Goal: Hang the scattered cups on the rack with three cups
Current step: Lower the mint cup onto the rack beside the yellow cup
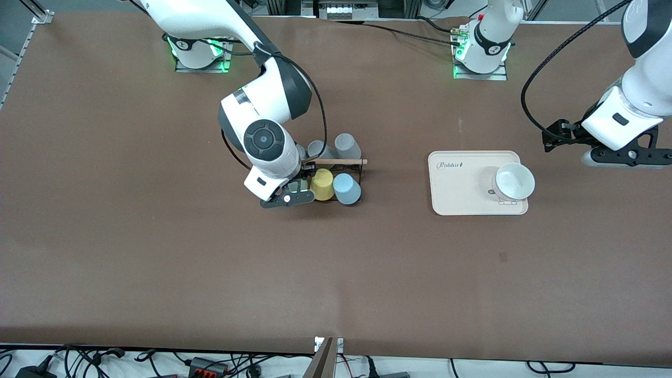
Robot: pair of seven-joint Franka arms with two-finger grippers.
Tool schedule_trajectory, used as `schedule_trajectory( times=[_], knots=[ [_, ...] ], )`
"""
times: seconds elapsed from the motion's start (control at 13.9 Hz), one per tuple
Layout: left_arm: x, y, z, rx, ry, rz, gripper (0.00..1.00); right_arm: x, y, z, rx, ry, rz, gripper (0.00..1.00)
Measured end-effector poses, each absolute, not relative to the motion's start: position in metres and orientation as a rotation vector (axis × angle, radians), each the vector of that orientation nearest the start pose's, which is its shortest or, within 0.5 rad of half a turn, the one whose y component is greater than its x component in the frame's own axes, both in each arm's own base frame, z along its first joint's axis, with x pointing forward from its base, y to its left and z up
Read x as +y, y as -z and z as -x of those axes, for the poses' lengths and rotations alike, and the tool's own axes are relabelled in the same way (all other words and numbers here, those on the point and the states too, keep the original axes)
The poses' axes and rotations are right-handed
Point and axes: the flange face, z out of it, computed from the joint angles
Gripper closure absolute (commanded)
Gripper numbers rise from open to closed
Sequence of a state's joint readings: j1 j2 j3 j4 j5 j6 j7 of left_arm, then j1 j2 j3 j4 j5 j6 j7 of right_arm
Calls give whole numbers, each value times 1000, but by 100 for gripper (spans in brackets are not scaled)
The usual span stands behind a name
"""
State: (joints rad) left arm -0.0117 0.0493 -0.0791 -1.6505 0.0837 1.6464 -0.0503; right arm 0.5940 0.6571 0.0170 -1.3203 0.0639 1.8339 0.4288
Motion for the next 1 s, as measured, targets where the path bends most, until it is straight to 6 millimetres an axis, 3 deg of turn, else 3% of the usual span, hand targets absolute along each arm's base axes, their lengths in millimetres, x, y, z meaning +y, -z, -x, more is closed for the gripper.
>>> schedule_trajectory(
  times=[0.14,0.22,0.29,0.36,0.72,1.0],
  knots=[
    [-43,-566,-570,75,-73,3057,0,412,-332,-585,-248,-265,3135,78],
    [-42,-566,-570,75,-74,3057,0,412,-330,-585,-248,-268,3136,67],
    [-42,-566,-570,75,-78,3056,0,412,-328,-585,-247,-272,3137,15],
    [-43,-565,-570,75,-80,3057,0,412,-326,-585,-241,-277,3139,0],
    [-43,-565,-569,73,-86,3064,0,408,-325,-588,-159,-282,3154,0],
    [-42,-565,-569,70,-88,3064,0,388,-364,-601,-98,-241,3156,0]
  ],
)
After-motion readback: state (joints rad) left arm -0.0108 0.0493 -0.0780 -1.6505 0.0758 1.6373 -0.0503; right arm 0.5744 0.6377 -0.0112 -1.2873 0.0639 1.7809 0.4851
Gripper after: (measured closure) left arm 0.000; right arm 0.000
